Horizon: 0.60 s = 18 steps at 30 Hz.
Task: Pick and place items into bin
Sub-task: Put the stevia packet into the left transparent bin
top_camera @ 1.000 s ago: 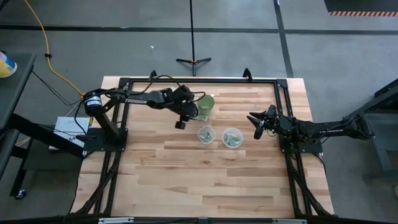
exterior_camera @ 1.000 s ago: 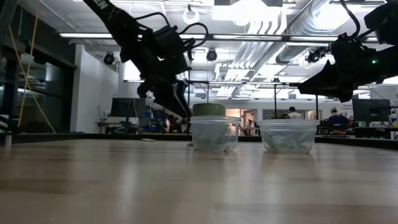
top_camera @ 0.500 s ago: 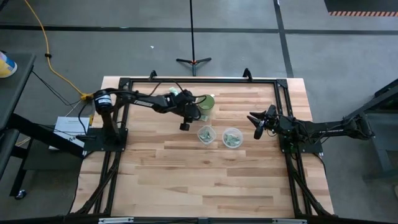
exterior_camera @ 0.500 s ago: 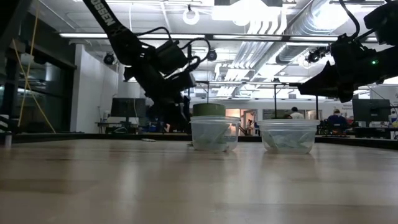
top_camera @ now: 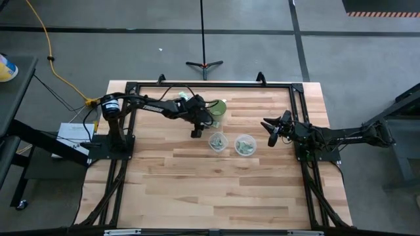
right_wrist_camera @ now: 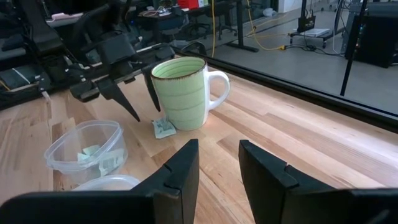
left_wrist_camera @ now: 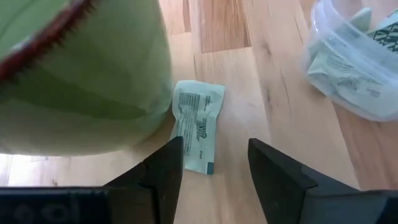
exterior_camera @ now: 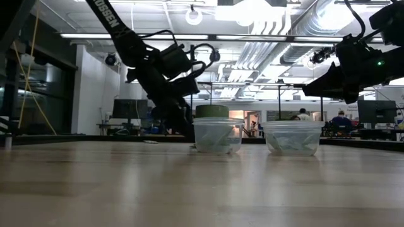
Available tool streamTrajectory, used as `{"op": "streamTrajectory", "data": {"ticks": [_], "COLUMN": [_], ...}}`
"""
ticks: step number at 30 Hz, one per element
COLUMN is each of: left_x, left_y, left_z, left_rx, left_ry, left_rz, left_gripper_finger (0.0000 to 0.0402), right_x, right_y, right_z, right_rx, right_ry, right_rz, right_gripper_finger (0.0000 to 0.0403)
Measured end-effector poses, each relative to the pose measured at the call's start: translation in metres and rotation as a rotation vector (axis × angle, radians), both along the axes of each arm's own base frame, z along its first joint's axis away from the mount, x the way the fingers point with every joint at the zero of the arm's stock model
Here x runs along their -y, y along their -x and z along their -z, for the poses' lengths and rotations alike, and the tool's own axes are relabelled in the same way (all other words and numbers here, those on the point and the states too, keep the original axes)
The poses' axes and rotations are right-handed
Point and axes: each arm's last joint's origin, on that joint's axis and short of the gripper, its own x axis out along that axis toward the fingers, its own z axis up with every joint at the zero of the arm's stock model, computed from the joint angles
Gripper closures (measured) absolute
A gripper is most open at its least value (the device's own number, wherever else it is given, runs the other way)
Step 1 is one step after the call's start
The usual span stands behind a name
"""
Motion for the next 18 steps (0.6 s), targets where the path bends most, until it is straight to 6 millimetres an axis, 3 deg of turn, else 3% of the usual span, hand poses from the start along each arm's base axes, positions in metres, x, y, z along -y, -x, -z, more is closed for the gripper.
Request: {"op": "streamTrajectory", "data": {"ticks": [8,18], "left_x": [-0.006,-0.01], "left_y": [-0.01,-0.014], "left_z": [-0.018,-0.008], "left_rx": [-0.038,-0.109], "left_ry": [0.065,0.078], "left_rz": [-0.033,-0.034], "left_gripper_finger": [0.0166,0.0137], "right_x": [0.0,0.0], "right_y": [0.0,0.0], "right_z": [0.0,0.0], "right_rx": [0.003,0.003], "right_ry": [-0.001,0.0], "right_rz": [0.002,0.001], "right_gripper_finger": [0.0297,0.0297]}}
